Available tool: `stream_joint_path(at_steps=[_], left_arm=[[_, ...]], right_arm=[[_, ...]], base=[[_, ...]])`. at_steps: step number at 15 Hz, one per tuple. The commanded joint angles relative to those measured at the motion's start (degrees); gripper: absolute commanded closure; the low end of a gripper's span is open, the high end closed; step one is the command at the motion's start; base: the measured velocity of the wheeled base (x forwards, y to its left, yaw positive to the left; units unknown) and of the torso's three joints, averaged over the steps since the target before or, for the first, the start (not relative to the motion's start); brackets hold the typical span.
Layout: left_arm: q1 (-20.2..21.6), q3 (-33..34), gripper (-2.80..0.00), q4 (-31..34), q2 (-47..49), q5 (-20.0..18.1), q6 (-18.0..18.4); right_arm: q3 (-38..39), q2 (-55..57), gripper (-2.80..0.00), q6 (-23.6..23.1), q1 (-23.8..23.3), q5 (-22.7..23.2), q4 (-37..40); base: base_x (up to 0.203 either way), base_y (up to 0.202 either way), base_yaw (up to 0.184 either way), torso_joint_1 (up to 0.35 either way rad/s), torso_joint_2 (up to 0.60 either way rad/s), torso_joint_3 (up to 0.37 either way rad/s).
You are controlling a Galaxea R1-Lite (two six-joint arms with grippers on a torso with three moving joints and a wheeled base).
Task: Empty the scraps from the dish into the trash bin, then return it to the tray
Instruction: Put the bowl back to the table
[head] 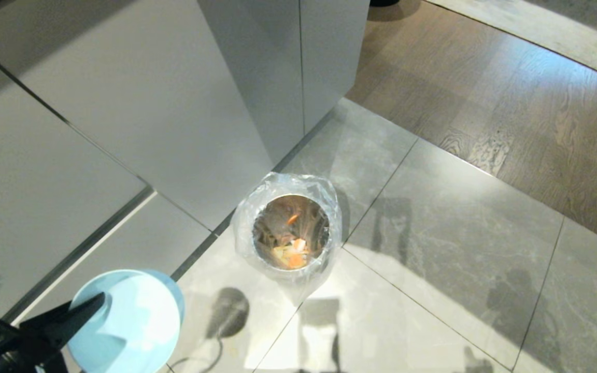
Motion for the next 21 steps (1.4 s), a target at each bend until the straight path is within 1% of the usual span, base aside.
stream_joint_path(at_steps=[1, 3, 5, 8, 11, 13, 14, 16, 18, 21], left_arm=[[1.54, 4.55, 0.00, -0.11, -8.73, 0.12, -0.01], [3.07, 7.65, 0.00, -0.02, -13.51, 0.17, -0.06], [4.63, 8.38, 0.00, 1.90, -17.47, 0.18, -0.14], [5.17, 8.49, 0.00, 8.17, -24.34, 0.31, -0.99], [5.52, 8.51, 0.00, 16.02, -32.46, 2.43, -1.62], [5.70, 8.51, 0.00, 19.05, -32.96, 3.79, -2.30], [5.71, 8.51, 0.00, 19.93, -32.94, 3.60, -2.20], [5.65, 8.51, 0.00, 20.58, -32.87, 2.51, -2.45], [5.74, 8.51, 0.00, 22.80, -32.88, 0.72, -2.38], [5.78, 8.51, 0.00, 24.93, -32.87, 0.45, -2.45]], right_arm=[[0.00, 0.05, 0.00, 0.03, 0.00, -0.02, -0.04], [0.00, 0.06, 0.00, 0.03, 0.00, -0.02, 0.00], [-0.04, 0.06, 0.00, 0.03, 0.00, -0.02, -0.05], [0.00, 0.06, 0.00, 0.03, 0.00, -0.02, 0.00], [0.00, 0.04, 0.00, 0.03, 0.00, -0.02, -0.05], [0.00, 0.06, 0.00, 0.03, 0.00, -0.02, -0.09], [0.00, -0.02, 0.00, 0.03, 0.00, -0.02, -0.09], [0.00, 0.03, 0.00, 0.03, 0.00, -0.02, -0.09], [0.00, 0.06, 0.00, 0.03, 0.00, -0.02, -0.09], [0.00, -0.02, 0.00, 0.03, 0.00, -0.02, -0.08]], base=[[0.000, 0.000, 0.000, 0.000, 0.00, 0.000], [0.000, 0.000, 0.000, 0.000, 0.00, 0.000], [0.000, 0.000, 0.000, 0.000, 0.00, 0.000], [0.000, 0.000, 0.000, 0.000, 0.00, 0.000], [0.000, 0.000, 0.000, 0.000, 0.00, 0.000], [0.000, 0.000, 0.000, 0.000, 0.00, 0.000], [0.000, 0.000, 0.000, 0.000, 0.00, 0.000], [0.000, 0.000, 0.000, 0.000, 0.00, 0.000], [0.000, 0.000, 0.000, 0.000, 0.00, 0.000], [0.000, 0.000, 0.000, 0.000, 0.00, 0.000]])
